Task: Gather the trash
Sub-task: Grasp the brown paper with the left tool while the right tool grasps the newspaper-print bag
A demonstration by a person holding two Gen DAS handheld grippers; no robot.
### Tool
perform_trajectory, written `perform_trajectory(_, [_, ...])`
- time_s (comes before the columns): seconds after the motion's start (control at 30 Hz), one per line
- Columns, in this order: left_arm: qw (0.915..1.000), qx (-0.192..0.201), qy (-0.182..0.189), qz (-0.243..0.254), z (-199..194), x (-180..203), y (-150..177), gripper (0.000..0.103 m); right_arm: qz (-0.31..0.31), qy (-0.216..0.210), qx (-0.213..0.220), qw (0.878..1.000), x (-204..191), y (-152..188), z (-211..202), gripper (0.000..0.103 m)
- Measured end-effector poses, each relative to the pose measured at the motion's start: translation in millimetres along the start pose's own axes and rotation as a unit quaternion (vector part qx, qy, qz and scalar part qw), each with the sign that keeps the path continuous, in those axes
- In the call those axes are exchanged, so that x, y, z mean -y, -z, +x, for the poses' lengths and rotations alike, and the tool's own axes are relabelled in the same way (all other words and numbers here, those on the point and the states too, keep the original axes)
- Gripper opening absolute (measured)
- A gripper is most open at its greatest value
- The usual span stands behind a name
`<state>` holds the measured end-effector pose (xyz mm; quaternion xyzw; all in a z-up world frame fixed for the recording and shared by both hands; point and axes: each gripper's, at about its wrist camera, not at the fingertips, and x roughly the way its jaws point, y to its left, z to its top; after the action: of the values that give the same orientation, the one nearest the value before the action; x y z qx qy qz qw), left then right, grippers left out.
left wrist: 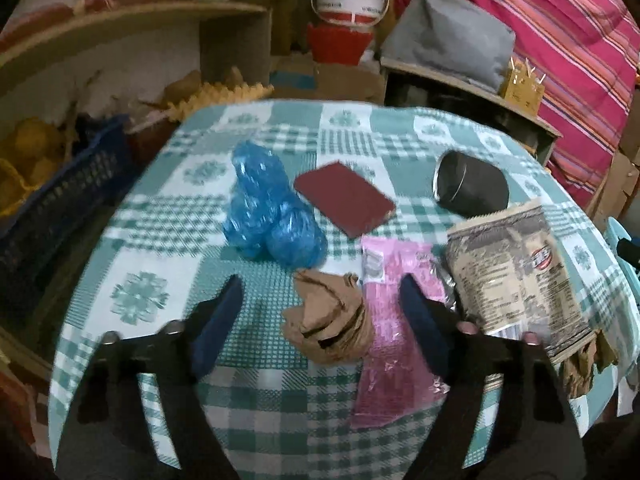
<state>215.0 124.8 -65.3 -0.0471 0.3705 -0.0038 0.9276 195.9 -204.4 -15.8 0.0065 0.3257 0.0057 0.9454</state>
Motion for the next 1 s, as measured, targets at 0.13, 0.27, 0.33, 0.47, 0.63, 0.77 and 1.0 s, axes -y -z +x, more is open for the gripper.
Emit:
perform_trajectory(0.13, [0.9996,-0.017,0.021,0.001,7,-1,2,0.041,-0.014,-0.007,0.004,1.000,-17,-5,0,0.086])
perform_trajectory(0.27, [0.9998,-0.005,0.016,0.011,2,0,3,0.039,-0.024,-0.013,0.012,1.000,-31,-10,-2,0.086])
perform_trajectory(0.33, [0.9997,0.009,0.007,0.020,-5,0,2,0.039,-0.026,-0.019,0.014,0.999,-37,-12,-2,0.086])
perform_trajectory(0.47, [0.9984,0.042,-0.025,0.027,-21,-5,-3,0.039,-0.037,-0.034,0.010,0.999,-54,-14,2,0.086])
perform_trajectory(0.63, [0.9964,0.071,-0.042,0.017,-36,-20,-12,0.039,-0.058,-0.049,0.003,0.997,-82,-11,7,0.086])
perform_trajectory(0.77, [0.9953,0.082,-0.051,0.007,-43,-33,-15,0.039,-0.074,-0.057,0.002,0.996,-107,-11,8,0.086])
perform_trajectory(1.0, [0.9947,0.085,-0.058,-0.003,-44,-49,-13,0.039,-0.098,-0.057,-0.035,0.993,-141,-7,34,0.086])
